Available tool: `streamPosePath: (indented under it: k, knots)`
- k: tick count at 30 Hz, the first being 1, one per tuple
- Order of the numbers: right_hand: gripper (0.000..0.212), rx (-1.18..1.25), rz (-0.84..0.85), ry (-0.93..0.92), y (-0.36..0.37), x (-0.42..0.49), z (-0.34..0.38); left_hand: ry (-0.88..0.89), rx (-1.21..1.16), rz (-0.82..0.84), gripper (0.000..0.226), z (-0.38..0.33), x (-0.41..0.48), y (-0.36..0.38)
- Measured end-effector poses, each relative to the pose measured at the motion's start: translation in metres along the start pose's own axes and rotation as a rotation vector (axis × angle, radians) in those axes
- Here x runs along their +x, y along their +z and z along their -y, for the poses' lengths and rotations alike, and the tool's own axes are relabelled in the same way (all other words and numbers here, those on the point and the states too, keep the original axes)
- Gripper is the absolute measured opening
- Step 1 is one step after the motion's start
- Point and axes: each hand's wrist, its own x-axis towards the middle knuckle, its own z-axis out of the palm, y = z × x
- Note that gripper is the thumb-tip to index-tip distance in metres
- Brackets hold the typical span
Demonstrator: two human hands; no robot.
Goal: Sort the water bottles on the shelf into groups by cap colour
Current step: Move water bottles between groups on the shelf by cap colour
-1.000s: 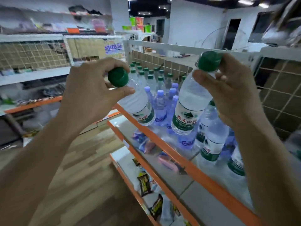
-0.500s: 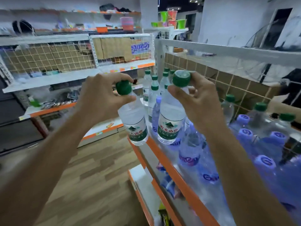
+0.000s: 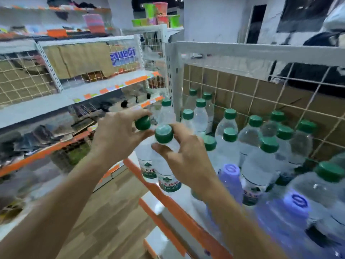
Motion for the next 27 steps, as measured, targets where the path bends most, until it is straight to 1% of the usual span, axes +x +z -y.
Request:
streamPosePath:
  k: [6, 10, 14, 17, 18, 20, 22, 25, 27]
  knots:
    - [0.020, -0.151, -0.156, 0.170, 0.041, 0.051, -0.037, 0.078, -0.032, 0.116, 0.047, 0.049, 0.053, 0.044]
    - [0.027, -0.181, -0.243, 0.282, 0.057, 0.068, -0.054, 0.065, -0.124, 0.149, 0.044, 0.064, 0.077, 0.060]
    - [0.035, -0.226, -0.316, 0.309, 0.063, 0.074, -0.055, 0.124, -0.139, 0.216, 0.042, 0.070, 0.092, 0.065]
    - [0.046, -0.407, -0.381, 0.237, 0.064, 0.075, -0.049, 0.167, -0.113, 0.239, 0.041, 0.075, 0.097, 0.066]
    - [0.049, -0.471, -0.385, 0.201, 0.065, 0.075, -0.048, 0.197, -0.099, 0.231, 0.042, 0.076, 0.096, 0.068]
    - [0.052, -0.570, -0.335, 0.156, 0.069, 0.075, -0.045, 0.272, -0.064, 0.190, 0.043, 0.076, 0.093, 0.072]
    - [0.052, -0.648, -0.298, 0.127, 0.071, 0.072, -0.042, 0.333, -0.068, 0.125, 0.040, 0.073, 0.088, 0.074]
    - [0.049, -0.671, -0.345, 0.085, 0.061, 0.060, -0.029, 0.448, -0.197, -0.040, 0.025, 0.056, 0.079, 0.071]
    - [0.047, -0.660, -0.406, 0.031, 0.047, 0.049, -0.013, 0.509, -0.334, -0.110, 0.022, 0.036, 0.071, 0.063]
